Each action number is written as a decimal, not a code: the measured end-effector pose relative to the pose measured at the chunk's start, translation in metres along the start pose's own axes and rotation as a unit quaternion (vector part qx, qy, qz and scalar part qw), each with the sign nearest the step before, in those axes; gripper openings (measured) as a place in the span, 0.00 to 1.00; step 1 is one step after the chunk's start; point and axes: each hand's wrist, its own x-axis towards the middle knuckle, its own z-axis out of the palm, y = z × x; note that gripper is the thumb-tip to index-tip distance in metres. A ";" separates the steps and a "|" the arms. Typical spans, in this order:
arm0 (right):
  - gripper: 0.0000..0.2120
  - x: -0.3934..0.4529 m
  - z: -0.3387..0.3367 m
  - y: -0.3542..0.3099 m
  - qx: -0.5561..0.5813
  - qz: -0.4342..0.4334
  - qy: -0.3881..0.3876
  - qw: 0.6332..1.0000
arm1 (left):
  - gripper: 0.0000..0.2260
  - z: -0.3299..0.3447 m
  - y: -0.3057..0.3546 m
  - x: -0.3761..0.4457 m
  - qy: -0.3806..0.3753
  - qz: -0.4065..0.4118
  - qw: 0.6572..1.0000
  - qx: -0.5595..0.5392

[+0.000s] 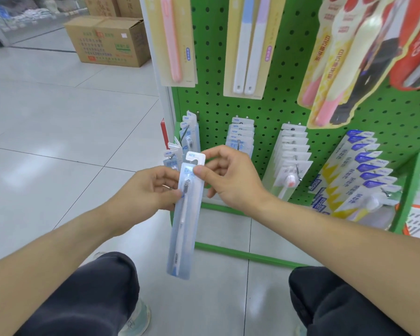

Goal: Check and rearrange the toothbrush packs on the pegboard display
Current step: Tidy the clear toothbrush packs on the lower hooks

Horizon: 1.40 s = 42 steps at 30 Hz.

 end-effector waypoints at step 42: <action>0.17 0.134 0.028 -0.014 -0.426 -0.029 0.038 0.903 | 0.09 0.000 -0.020 0.048 0.226 0.013 0.965 0.134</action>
